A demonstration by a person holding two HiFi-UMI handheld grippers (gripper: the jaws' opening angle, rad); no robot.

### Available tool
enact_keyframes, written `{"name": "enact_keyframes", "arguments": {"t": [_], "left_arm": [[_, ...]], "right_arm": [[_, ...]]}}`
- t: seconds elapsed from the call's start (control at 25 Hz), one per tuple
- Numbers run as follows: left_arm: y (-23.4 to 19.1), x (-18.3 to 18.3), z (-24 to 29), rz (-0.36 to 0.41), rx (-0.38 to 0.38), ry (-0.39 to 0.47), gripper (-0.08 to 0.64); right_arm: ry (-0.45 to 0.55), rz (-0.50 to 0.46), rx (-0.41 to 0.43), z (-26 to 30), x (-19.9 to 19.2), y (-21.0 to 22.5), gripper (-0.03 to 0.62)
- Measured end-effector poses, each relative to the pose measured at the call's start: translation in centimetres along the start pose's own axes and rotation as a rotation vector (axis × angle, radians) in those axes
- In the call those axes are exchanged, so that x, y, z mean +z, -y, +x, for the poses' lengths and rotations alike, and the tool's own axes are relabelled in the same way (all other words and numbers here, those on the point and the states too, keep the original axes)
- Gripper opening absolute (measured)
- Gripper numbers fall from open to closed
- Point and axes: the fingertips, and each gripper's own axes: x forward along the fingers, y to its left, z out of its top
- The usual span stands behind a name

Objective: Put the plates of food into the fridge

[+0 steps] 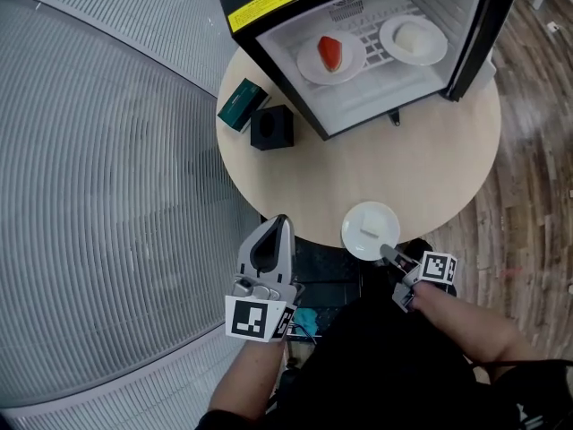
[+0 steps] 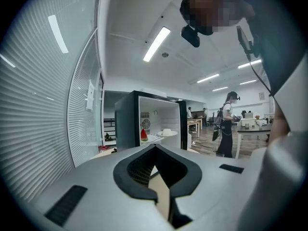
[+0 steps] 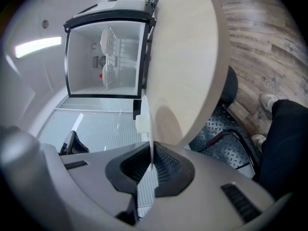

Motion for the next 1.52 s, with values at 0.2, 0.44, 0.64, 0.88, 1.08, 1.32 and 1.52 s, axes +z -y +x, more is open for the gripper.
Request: {"name": "enact_keyframes", "arguments": {"t": [0.2,0.44,0.64,0.88,1.08,1.32,1.52], "left_arm": [[0.5,1.6,1.1,0.006,-0.03,0.038,0.003],[1.5,3.1,1.8,-0.001,-0.068,0.078,0.003],[1.7,4.9,2.2,-0.013,-0.084,0.119,0.003],[2.1,6.9,3.3,-0.037,-0.103,0.166,0.003],[1.9,8.2,4.7,-0.076,-0.094,0.193,0.003],[2.4,9.4,7.2,-0.069,-0.079,0.209,0.003],[2.7,8.5,8.7,-0.073,-0.048,0.173,0.003]], "right_arm": [[0.042,0.036,0.065,-0.4,1.2,-2.5,0.017],[0.088,-0.017,0.129,-1.2,3.9,-5.3,0.017],[0.137,-0.023,0.15,-2.4,6.7,-8.1,0.017],[0.227,-0.022,0.182,-4.5,11.4,-12.1,0.017],[0.284,-0.046,0.179,-5.1,15.6,-14.4,0.017],[0.303,-0.061,0.164,-4.8,20.1,-14.7,0.017],[0.291,-0.051,0.169,-4.4,22.7,-14.6,0.017]]}}
